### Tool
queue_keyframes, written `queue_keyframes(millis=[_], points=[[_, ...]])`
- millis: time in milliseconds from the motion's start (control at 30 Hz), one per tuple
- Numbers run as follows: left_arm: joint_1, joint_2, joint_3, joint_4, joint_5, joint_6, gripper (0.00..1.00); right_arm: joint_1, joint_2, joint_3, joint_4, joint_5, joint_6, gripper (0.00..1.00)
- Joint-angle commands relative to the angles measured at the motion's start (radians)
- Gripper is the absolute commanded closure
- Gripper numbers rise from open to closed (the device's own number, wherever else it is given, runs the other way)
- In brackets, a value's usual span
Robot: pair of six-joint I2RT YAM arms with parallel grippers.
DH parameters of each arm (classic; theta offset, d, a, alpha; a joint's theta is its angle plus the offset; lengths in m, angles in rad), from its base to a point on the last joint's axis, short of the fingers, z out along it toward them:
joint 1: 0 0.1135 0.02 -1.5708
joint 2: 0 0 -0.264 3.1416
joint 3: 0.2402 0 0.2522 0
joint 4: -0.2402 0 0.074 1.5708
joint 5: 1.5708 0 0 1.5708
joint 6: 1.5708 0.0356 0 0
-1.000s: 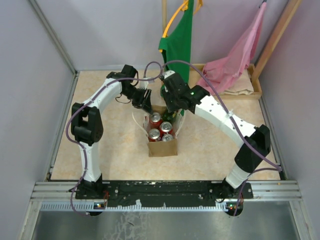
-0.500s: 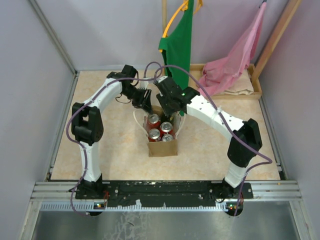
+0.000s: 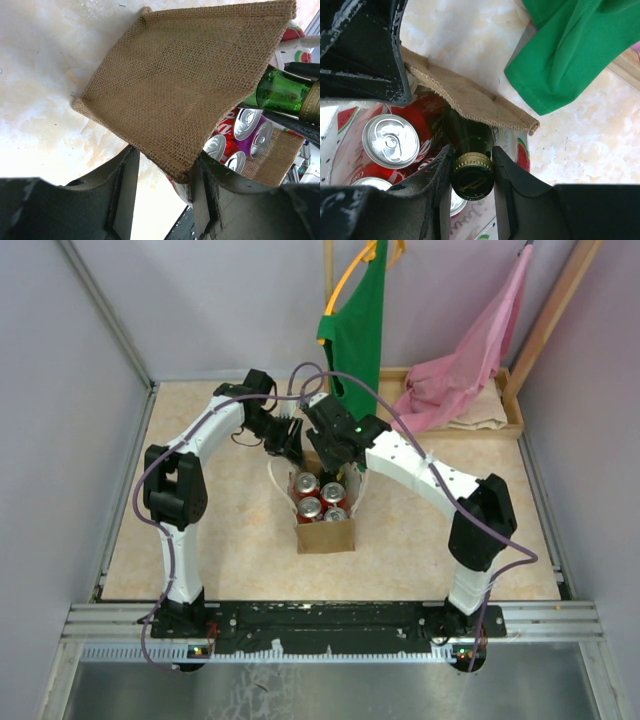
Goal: Place the beverage into the canvas bag
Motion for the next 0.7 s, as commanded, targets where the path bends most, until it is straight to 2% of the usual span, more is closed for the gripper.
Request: queue_keyframes(millis=[0, 167, 233, 467, 567, 667], points=[[0.0, 0.021, 0.035, 0.018, 0.001, 0.016, 0.51, 0.013, 0.069, 0.016, -0.084, 0.014, -0.006, 1.0], [0.0, 0.025, 0.04, 0.016, 0.001, 0.015, 0.51, 0.013, 0.084, 0.02, -0.098, 0.031, 0.015, 0.98], [0.0, 0.026, 0.043, 0.016, 0.002, 0.015, 0.51, 0.013, 0.082, 0.02, -0.099, 0.034, 0.023, 0.88], [0.001, 0.029, 0.051, 0.014, 0.003, 0.013, 0.51, 0.013, 0.016, -0.014, -0.048, 0.052, 0.047, 0.36], [0.0, 0.027, 0.052, 0.012, 0.003, 0.013, 0.5, 0.012, -0.014, -0.021, -0.022, 0.066, 0.053, 0.23], [0.0, 0.018, 0.056, 0.017, -0.001, 0.013, 0.47, 0.011, -0.049, -0.02, 0.01, 0.075, 0.058, 0.18]])
